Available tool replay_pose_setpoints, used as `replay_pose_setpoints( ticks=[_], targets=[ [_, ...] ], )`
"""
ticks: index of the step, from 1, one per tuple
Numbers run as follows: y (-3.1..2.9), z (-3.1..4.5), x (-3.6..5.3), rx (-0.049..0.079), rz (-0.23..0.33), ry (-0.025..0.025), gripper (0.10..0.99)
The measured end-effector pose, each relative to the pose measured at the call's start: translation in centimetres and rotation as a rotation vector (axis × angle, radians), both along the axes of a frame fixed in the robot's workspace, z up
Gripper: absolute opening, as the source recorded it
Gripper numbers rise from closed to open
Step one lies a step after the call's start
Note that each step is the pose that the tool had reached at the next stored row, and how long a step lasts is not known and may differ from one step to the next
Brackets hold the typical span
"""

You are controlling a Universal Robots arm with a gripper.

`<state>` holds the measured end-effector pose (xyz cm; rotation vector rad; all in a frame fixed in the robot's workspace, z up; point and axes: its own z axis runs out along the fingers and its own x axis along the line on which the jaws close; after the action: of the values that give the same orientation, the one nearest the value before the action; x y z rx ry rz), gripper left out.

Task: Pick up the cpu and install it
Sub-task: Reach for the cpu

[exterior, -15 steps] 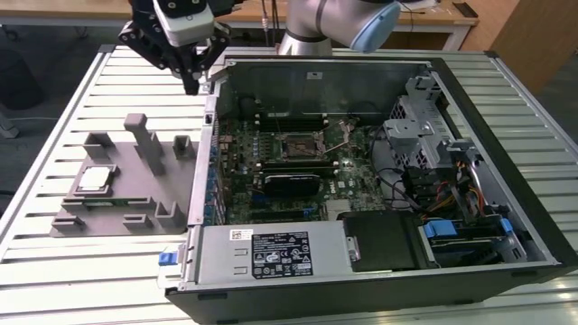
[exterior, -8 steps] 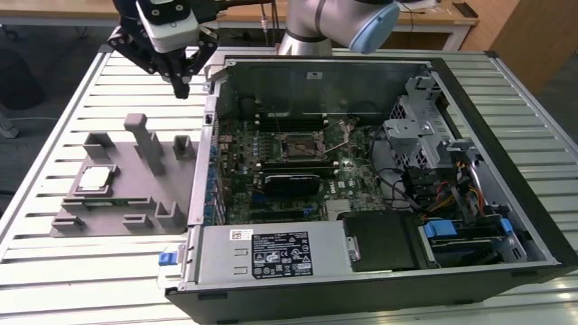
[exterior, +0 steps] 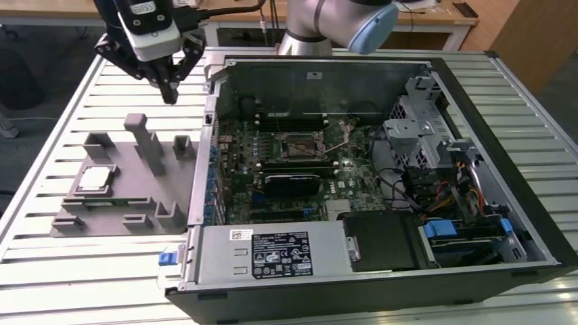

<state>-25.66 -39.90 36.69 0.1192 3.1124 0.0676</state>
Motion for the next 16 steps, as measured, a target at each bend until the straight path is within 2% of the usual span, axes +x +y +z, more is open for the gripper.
replay_pose_setpoints(
  ticks=[16],
  targets=[
    [0.0, -1.68, -4.48, 0.0, -0.001, 0.0, 0.106]
  ],
)
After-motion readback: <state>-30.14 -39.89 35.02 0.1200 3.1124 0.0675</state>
